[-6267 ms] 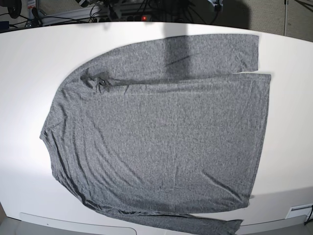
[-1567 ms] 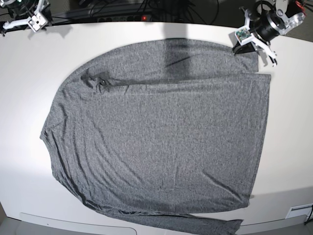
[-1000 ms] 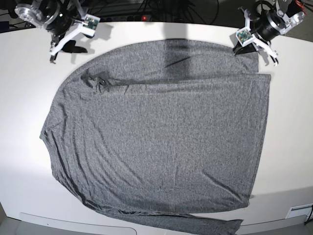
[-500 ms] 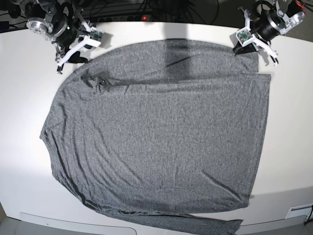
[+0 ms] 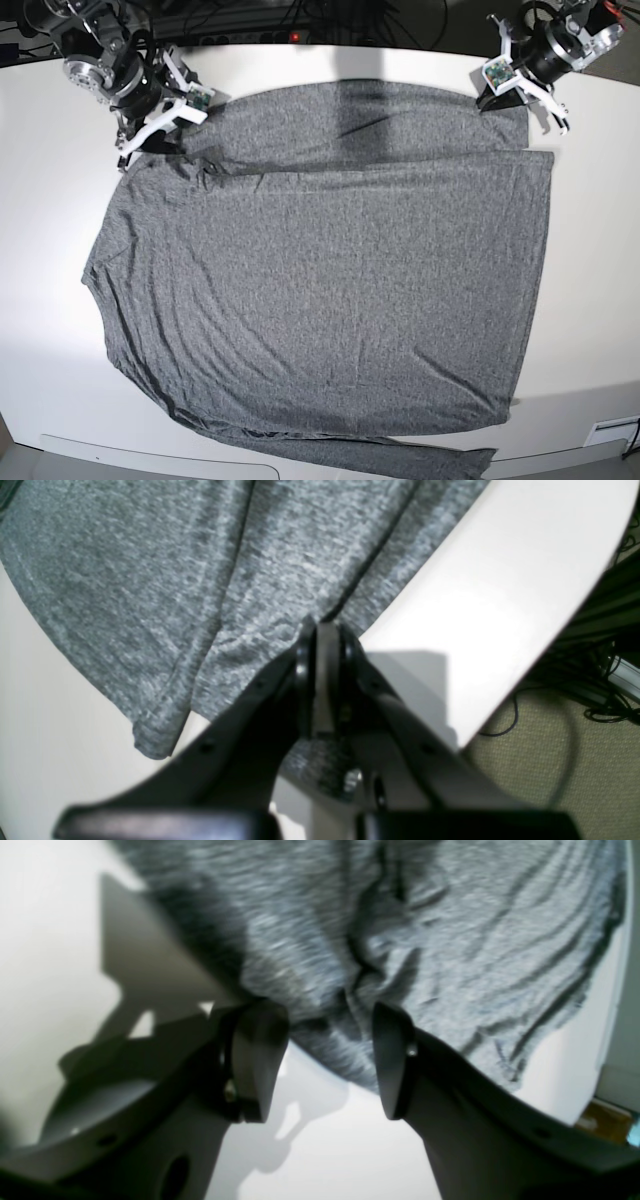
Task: Fold the T-shirt properly
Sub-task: 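Grasp the shirt's shoulder edges with both grippers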
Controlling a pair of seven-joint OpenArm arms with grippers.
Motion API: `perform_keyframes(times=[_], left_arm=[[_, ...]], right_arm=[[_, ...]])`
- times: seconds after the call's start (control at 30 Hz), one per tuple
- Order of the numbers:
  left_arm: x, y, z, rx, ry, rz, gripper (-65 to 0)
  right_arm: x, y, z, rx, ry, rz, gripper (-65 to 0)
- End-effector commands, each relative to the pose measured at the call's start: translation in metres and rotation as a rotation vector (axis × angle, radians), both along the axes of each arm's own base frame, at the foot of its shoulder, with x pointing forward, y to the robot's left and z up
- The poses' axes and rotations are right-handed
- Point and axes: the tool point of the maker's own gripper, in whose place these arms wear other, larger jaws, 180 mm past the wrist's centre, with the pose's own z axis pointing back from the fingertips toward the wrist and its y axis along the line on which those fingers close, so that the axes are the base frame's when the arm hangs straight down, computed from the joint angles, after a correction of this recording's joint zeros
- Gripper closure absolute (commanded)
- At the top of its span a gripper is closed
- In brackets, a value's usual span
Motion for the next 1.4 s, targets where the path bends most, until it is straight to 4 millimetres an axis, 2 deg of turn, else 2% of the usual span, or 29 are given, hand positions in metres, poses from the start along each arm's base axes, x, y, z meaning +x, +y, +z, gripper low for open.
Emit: perform_keyframes(times=[0.0,0.2,0.27,0.37,0.53,0.67,0.8,0.9,1.0,1.2,1.27,1.37], left_arm=[[-0.011,0.012,-0.009,0.07,0.052,-0.012,0.0],[-0.012,0.012,-0.01,0.072,0.054,-0.011,0.0],[-0.012,0.012,-0.01,0.072,0.054,-0.011,0.0],[-0.012,0.012,-0.01,0.072,0.054,-0.011,0.0],[-0.012,0.012,-0.01,0.072,0.054,-0.011,0.0],[-0.011,0.011,-0.009,0.065,0.053,-0.006,0.0],[-0.011,0.003,-0.001,-0.025,0.058,0.047,0.0],[-0.012,-0.001,0.015,-0.062,0.043,0.071,0.0],[-0.001,0.0,0.043,-0.097,-0.026,0.097,0.0],[0.046,0.012,0.112,-0.17,-0.238,0.162,0.0],[0.059,0.018,0.123,-0.165,-0.286,0.173,0.0],[0.077,0.028,0.123,-0.127,-0.305,0.199,0.0]], right_arm=[[0.002,-0.006,-0.001,-0.022,0.003,0.004,-31.0],[-0.015,0.002,-0.015,0.003,0.136,0.048,-30.6],[-0.015,0.004,-0.014,0.018,0.139,0.042,-25.3],[-0.015,0.004,-0.014,0.02,0.14,0.041,-13.8],[-0.014,0.003,-0.014,0.018,0.14,0.04,0.0],[-0.013,0.002,-0.013,0.016,0.136,0.037,0.0],[-0.003,-0.001,-0.006,0.02,0.073,0.008,0.0],[-0.002,-0.007,0.006,0.033,0.056,-0.009,0.0],[0.005,-0.011,0.022,0.058,0.041,-0.04,0.0],[0.037,-0.019,0.058,0.136,-0.056,-0.13,0.0],[0.044,-0.023,0.065,0.159,-0.079,-0.149,0.0],[0.05,-0.024,0.07,0.177,-0.096,-0.16,0.0]])
